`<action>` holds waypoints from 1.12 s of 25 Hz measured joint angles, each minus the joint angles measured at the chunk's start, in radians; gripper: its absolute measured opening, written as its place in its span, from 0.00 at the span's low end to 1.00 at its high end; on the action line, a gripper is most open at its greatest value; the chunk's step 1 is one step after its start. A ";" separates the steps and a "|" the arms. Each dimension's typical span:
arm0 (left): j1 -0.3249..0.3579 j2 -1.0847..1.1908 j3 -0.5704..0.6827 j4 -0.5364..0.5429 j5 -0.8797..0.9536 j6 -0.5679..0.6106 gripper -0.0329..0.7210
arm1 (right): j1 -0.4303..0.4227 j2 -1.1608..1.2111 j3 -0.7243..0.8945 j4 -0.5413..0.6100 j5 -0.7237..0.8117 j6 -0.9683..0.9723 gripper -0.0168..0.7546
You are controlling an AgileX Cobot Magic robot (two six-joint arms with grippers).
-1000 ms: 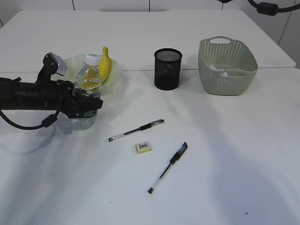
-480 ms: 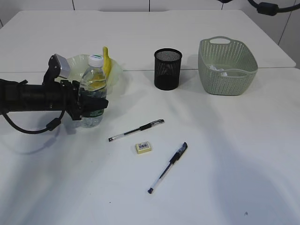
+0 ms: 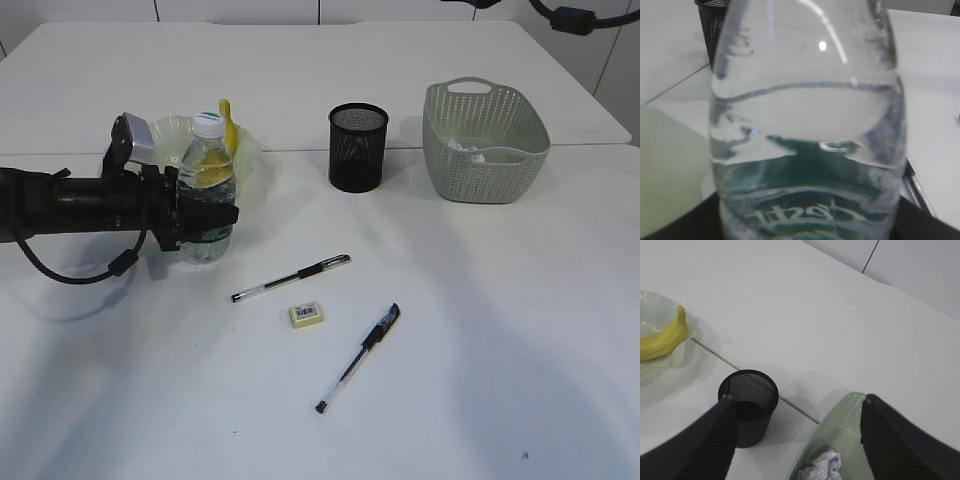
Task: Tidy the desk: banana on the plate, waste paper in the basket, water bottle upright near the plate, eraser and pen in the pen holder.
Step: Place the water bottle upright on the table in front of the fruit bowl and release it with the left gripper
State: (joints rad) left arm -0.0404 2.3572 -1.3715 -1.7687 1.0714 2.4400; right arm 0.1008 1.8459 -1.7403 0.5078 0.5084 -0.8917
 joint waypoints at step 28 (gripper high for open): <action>0.000 0.001 -0.012 -0.004 -0.038 0.023 0.53 | 0.000 0.000 0.000 -0.006 -0.002 -0.002 0.76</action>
State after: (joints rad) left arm -0.0404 2.3577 -1.3832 -1.7729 1.0334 2.4627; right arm 0.1008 1.8459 -1.7403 0.5022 0.5063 -0.8939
